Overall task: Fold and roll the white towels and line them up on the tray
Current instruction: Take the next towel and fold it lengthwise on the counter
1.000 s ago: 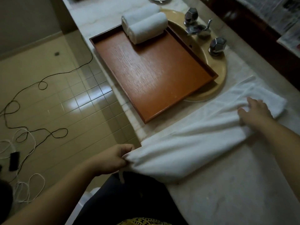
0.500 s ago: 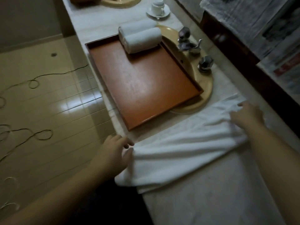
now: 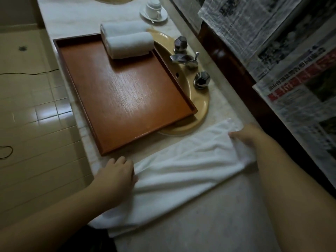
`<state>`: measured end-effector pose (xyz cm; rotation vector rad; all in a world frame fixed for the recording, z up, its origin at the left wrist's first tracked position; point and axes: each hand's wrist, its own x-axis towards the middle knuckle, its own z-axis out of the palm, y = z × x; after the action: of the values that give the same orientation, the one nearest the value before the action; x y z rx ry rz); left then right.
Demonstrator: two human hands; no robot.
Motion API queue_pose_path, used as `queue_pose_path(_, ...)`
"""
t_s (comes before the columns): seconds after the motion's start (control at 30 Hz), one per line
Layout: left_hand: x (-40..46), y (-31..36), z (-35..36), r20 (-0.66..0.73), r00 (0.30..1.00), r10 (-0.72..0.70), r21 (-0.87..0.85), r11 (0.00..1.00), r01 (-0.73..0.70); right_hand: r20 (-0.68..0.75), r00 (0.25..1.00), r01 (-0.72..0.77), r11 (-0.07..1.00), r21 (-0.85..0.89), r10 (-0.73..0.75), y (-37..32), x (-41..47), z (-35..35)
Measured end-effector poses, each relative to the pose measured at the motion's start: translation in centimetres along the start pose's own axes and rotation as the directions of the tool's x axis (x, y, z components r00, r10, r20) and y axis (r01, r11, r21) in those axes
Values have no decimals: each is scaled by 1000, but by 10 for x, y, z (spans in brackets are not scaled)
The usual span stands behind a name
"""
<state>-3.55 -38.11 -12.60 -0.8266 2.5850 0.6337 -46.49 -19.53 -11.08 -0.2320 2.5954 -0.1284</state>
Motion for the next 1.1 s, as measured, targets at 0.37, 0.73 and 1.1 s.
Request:
queue_pose_path(0.37,5,-14,-3,-45,994,-104,-323,943,84,-125,976,207,946,251,-180,10,4,9)
queue_pose_path(0.73,21,13,-2,-5,996,-95,-215,972,91,-158,968,233,939,254,-197,-16,11,16)
queue_pose_path(1.1,21,9,1,-95,980,-177,-250,957,149,-197,953,271,938,215,-230,-25,19,22)
